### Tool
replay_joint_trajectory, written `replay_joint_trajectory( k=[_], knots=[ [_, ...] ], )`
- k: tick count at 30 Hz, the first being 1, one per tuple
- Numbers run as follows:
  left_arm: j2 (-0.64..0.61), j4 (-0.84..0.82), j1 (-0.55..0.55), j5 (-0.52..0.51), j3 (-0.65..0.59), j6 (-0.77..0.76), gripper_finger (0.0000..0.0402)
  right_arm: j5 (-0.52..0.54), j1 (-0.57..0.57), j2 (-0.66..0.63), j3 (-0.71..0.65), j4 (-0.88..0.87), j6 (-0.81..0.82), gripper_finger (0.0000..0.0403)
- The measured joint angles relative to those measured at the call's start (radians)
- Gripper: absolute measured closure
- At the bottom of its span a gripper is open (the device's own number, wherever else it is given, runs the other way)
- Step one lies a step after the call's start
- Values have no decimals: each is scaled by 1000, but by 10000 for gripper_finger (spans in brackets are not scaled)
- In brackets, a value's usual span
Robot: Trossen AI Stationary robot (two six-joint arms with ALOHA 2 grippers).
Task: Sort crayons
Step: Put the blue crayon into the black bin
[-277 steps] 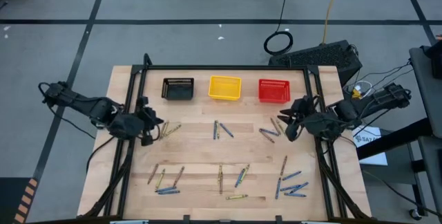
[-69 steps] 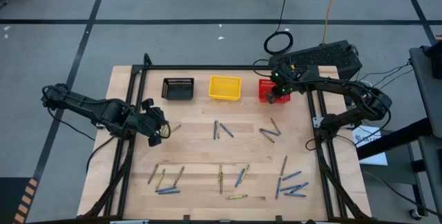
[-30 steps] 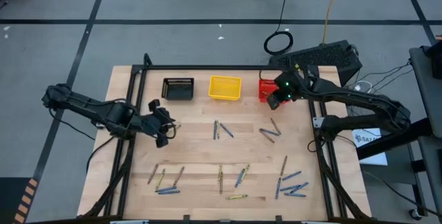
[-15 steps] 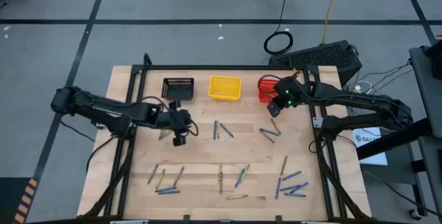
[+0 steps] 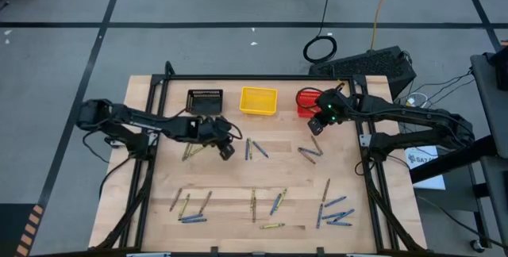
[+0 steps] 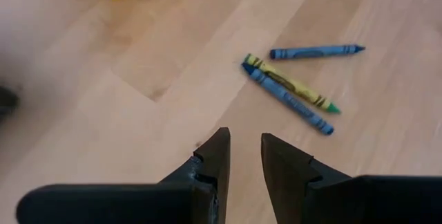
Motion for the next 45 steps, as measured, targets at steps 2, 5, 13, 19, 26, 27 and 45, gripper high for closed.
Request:
replay_joint_trajectory(
  k=[2,5,13,19,26,27,45],
  knots=[
    [17,26,-1,0,0,-38,315,0,0,0,0,0,0,321],
    [38,55,0,0,0,-107,315,0,0,0,0,0,0,321],
    [97,199,0,-4,0,-142,315,2,0,0,0,-5,-1,321],
    [129,211,-1,2,0,-242,315,4,0,0,0,-18,-5,321],
    [173,205,-3,34,23,-299,315,5,0,0,0,-27,-7,321],
    [179,202,-7,42,33,-299,315,5,0,0,0,-27,-5,321],
    [247,0,-35,20,175,-318,315,8,0,1,0,-50,-1,321]
  ],
)
